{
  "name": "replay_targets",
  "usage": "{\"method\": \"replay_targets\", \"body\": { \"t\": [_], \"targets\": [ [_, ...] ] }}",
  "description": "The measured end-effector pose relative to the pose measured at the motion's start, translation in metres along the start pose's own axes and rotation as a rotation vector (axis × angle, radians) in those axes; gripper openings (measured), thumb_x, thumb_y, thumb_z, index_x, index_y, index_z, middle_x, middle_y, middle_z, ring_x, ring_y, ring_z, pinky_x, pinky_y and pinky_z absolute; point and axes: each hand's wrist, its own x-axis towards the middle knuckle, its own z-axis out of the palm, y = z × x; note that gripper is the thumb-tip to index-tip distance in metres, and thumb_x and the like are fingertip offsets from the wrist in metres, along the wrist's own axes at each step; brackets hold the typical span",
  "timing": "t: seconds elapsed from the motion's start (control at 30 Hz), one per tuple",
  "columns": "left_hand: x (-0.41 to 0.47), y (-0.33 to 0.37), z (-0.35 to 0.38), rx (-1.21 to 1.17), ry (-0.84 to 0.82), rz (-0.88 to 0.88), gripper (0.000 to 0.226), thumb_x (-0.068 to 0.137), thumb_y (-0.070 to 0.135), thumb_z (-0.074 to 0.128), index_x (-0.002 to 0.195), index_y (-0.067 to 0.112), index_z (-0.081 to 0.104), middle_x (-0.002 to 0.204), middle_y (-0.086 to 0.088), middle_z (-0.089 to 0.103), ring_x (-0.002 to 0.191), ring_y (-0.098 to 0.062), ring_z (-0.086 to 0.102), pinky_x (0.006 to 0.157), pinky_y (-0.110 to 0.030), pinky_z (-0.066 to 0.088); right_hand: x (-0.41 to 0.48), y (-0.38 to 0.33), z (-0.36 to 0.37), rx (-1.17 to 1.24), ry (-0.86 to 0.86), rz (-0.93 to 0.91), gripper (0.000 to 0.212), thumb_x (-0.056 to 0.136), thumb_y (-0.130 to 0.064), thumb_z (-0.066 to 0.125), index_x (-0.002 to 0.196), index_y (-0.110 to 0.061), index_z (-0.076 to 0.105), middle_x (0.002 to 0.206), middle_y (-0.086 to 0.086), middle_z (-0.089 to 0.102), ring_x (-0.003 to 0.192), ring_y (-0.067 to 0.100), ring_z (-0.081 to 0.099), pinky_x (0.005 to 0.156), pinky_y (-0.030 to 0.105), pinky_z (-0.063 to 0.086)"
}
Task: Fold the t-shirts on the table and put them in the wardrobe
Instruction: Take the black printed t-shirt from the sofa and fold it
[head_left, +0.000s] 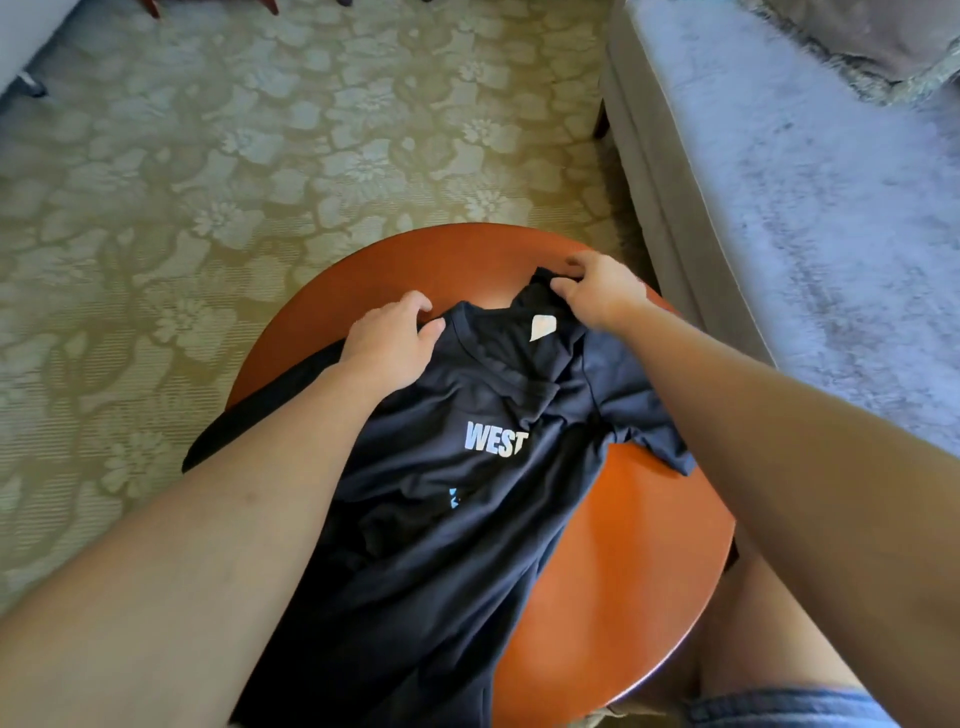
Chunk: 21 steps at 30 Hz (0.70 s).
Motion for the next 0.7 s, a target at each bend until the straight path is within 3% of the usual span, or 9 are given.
{"method": "replay_targets", "body": {
  "t": [0.13, 0.27, 0.37, 0.43, 0.5, 0.63, 0.7],
  "targets": [
    [-0.007, -0.004, -0.007, -0.129, -0.069, 0.03, 0.039, 0.101, 0.035, 0.049, 0.136, 0.018, 0.052, 0.127, -0.007, 0.06, 0.114, -0.026, 0.056, 0.086, -0.03, 0.041, -0.009, 0.009, -0.004, 0.217, -0.03, 0.001, 0.024, 0.095, -0.029, 0.061, 0.11, -0.012, 0.068, 0.099, 0.002, 0.065, 0.087, 0.019, 0.058, 0.076, 0.03, 0.047],
    [-0.024, -0.002, -0.025, -0.199, -0.11, 0.04, 0.032, 0.101, 0.026, 0.051, 0.128, 0.015, 0.062, 0.123, -0.005, 0.065, 0.109, -0.022, 0.06, 0.086, -0.029, 0.044, -0.035, 0.015, -0.024, 0.288, -0.058, 0.041, 0.016, 0.093, -0.02, 0.065, 0.104, -0.009, 0.063, 0.092, 0.004, 0.058, 0.083, 0.018, 0.054, 0.067, 0.027, 0.041],
    [-0.042, 0.0, -0.049, -0.248, -0.015, 0.03, 0.025, 0.101, 0.016, 0.048, 0.114, 0.012, 0.069, 0.114, -0.004, 0.069, 0.097, -0.018, 0.059, 0.082, -0.03, 0.046, -0.06, 0.016, -0.045, 0.257, -0.133, 0.078, 0.014, 0.093, -0.017, 0.064, 0.098, -0.005, 0.058, 0.085, 0.009, 0.058, 0.066, 0.016, 0.048, 0.058, 0.026, 0.038],
    [-0.056, 0.003, -0.067, -0.289, 0.043, 0.004, 0.024, 0.101, 0.012, 0.046, 0.108, 0.012, 0.069, 0.117, -0.004, 0.067, 0.1, -0.017, 0.058, 0.082, -0.027, 0.04, -0.077, 0.015, -0.059, 0.281, -0.121, 0.073, 0.03, 0.093, -0.015, 0.064, 0.116, 0.004, 0.06, 0.114, 0.02, 0.063, 0.087, 0.024, 0.059, 0.075, 0.029, 0.045],
    [-0.072, 0.009, -0.085, -0.311, 0.071, -0.023, 0.026, 0.102, 0.012, 0.044, 0.114, 0.008, 0.067, 0.123, -0.007, 0.063, 0.11, -0.022, 0.057, 0.087, -0.025, 0.037, -0.096, 0.011, -0.073, 0.337, -0.097, 0.06, 0.045, 0.093, -0.016, 0.064, 0.132, 0.002, 0.053, 0.134, 0.016, 0.055, 0.118, 0.029, 0.055, 0.096, 0.031, 0.041],
    [-0.11, 0.025, -0.123, -0.361, 0.166, -0.054, 0.028, 0.103, 0.013, 0.041, 0.119, 0.003, 0.062, 0.119, -0.013, 0.062, 0.112, -0.028, 0.055, 0.083, -0.024, 0.034, -0.134, 0.001, -0.103, 0.444, -0.077, -0.029, 0.06, 0.09, -0.022, 0.068, 0.144, -0.01, 0.044, 0.144, 0.007, 0.049, 0.131, 0.026, 0.047, 0.112, 0.037, 0.035],
    [-0.129, 0.029, -0.139, -0.393, 0.229, -0.071, 0.027, 0.104, 0.016, 0.039, 0.117, 0.006, 0.061, 0.115, -0.01, 0.06, 0.109, -0.027, 0.054, 0.083, -0.025, 0.034, -0.156, -0.005, -0.116, 0.504, -0.043, -0.105, 0.064, 0.093, -0.02, 0.065, 0.149, -0.013, 0.037, 0.151, 0.005, 0.041, 0.138, 0.023, 0.039, 0.114, 0.031, 0.03]
  ]
}}
